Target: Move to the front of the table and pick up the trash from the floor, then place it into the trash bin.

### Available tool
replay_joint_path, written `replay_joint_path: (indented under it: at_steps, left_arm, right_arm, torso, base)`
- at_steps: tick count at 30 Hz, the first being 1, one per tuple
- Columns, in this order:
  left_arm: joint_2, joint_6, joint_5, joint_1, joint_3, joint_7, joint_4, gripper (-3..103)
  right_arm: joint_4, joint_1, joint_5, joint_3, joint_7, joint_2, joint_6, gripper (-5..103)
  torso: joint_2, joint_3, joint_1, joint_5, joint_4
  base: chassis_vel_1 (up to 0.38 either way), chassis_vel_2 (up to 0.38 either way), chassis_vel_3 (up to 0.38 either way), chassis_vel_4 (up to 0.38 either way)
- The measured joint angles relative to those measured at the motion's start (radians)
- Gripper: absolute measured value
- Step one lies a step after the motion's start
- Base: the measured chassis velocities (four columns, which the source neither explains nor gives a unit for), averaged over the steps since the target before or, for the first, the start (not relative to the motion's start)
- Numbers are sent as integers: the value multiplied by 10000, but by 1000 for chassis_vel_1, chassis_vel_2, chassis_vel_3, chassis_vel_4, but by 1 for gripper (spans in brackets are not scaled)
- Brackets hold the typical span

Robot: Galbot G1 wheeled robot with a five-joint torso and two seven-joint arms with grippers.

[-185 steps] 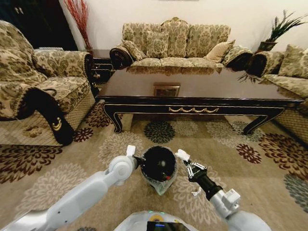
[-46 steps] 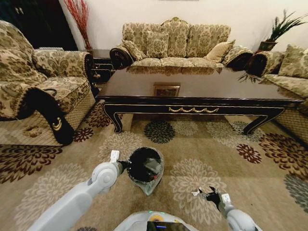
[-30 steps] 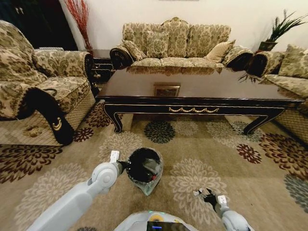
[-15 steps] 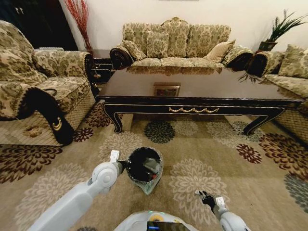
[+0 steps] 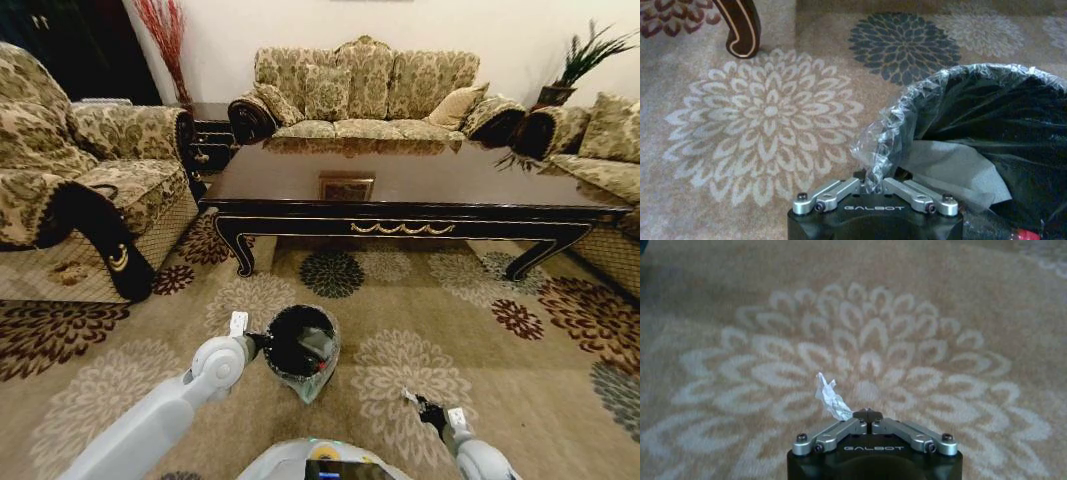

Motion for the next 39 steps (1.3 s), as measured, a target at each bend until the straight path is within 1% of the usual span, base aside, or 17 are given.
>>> replay_joint_path:
  at_steps: [7,10,16,18,20,22,23,24,27,28,30,32,33,35,36,38,39]
  left_arm:
    - [-128,0,31,-113,213,-14,69,0]
    - [-233,0,99,-300,544,-96,112,0]
    - [-296,0,100,-456,790,-198,91,0]
    - [-375,0,99,-465,815,-335,6,0]
    - [-396,0,93,-474,820,-364,-4,0]
    - [-455,0,59,-565,886,-435,-13,0]
    - [-520,0,55,-714,1027,-464,48,0]
    - [-520,0,55,-714,1027,-464,48,0]
    - [-795,0,57,-1051,1469,-499,227,0]
    - [-795,0,57,-1051,1469,-499,227,0]
    - [-911,0,70,-1239,1741,-518,320,0]
    - [-982,0,73,-1499,2097,-528,417,0]
    - [-982,0,73,-1499,2097,-528,417,0]
    - [-1021,0,38,-1819,2443,-568,506,0]
    - [-1021,0,38,-1819,2443,-568,506,0]
    - [-1116,0,-82,-2233,2836,-622,604,0]
    - [-1255,0,-181,-2500,3116,-689,729,0]
  right_arm:
    - [840,-441,216,496,42,-134,-15,0]
    - [1601,-801,354,836,84,-188,-8,0]
    - [2393,-990,501,1025,221,-276,-23,0]
    - [3195,-1056,628,1087,338,-513,-61,0]
    - [3382,-1092,695,1094,401,-562,-74,0]
    - [4088,-1291,925,1193,617,-683,-138,0]
    - [4560,-1553,981,1354,677,-700,-156,0]
    - [4560,-1553,981,1354,677,-700,-156,0]
    - [5608,-2091,1086,1806,770,-701,-221,0]
    - [5608,-2091,1086,1806,770,-701,-221,0]
    - [6185,-2311,1283,2090,854,-705,-305,0]
    - [6808,-2531,1533,2436,947,-719,-407,0]
    - [6808,-2531,1533,2436,947,-719,-407,0]
    - [7359,-2765,1694,2747,1016,-718,-491,0]
    - [7359,-2765,1694,2747,1016,-718,-491,0]
    - [7786,-2991,1675,2952,1033,-683,-520,0]
    - [8070,-3156,1501,3035,1036,-635,-464,0]
  torso:
    - [0,0,0,-1,0]
    - [0,0,0,-1,0]
    - [0,0,0,-1,-4]
    - [0,0,0,0,5]
    - [0,0,0,-1,3]
    - [0,0,0,0,4]
    - [0,0,0,1,1]
    - [0,0,0,1,1]
    - [0,0,0,-4,-4]
    - [0,0,0,-4,-4]
    - [0,0,0,1,-2]
    - [0,0,0,-3,-1]
    - [0,0,0,-3,-1]
    - [0,0,0,1,0]
    - [0,0,0,1,0]
    - [0,0,0,1,1]
    - [0,0,0,3,0]
  base:
    - [0,0,0,0]
    - [0,0,0,0]
    - [0,0,0,0]
    - [0,0,0,0]
    - [0,0,0,0]
    - [0,0,0,0]
    - [0,0,0,0]
    - [0,0,0,0]
    - [0,0,0,0]
    - [0,0,0,0]
    - [0,0,0,0]
    - [0,0,0,0]
    - [0,0,0,0]
    - [0,0,0,0]
    - [0,0,0,0]
    - [0,0,0,0]
    - [0,0,0,0]
